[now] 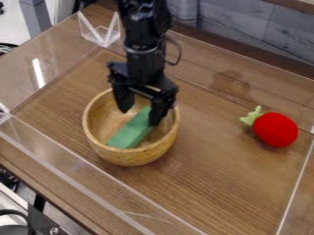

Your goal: Remove the green stick from the brown bowl and put it on the table

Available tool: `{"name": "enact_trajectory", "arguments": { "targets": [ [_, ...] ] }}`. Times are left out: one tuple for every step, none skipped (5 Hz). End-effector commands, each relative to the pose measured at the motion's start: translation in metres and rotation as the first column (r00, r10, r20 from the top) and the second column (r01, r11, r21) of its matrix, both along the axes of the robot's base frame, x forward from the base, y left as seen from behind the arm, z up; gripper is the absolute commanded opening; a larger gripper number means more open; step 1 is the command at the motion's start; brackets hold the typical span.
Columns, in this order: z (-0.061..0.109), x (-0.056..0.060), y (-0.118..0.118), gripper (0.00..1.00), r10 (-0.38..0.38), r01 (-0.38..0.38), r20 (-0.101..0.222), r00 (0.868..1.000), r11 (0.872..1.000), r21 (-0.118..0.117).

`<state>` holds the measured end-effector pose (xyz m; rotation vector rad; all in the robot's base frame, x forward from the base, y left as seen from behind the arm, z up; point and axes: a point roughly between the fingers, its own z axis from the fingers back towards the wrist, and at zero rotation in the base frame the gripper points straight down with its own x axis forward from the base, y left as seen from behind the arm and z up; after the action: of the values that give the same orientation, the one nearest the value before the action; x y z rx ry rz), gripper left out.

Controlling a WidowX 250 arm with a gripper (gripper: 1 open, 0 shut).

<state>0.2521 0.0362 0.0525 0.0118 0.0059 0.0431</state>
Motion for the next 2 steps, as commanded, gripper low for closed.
{"name": "enact_trajectory", "arguments": {
  "targets": [
    [-0.0098,-0.0021,0.0083,1.0,0.006,-0.006,0.037,0.999,1.0,0.004],
    [-0.0075,-0.0068,0.0021,1.0,0.015,-0.015,0.043,0.999,1.0,-0.012]
  ]
}}
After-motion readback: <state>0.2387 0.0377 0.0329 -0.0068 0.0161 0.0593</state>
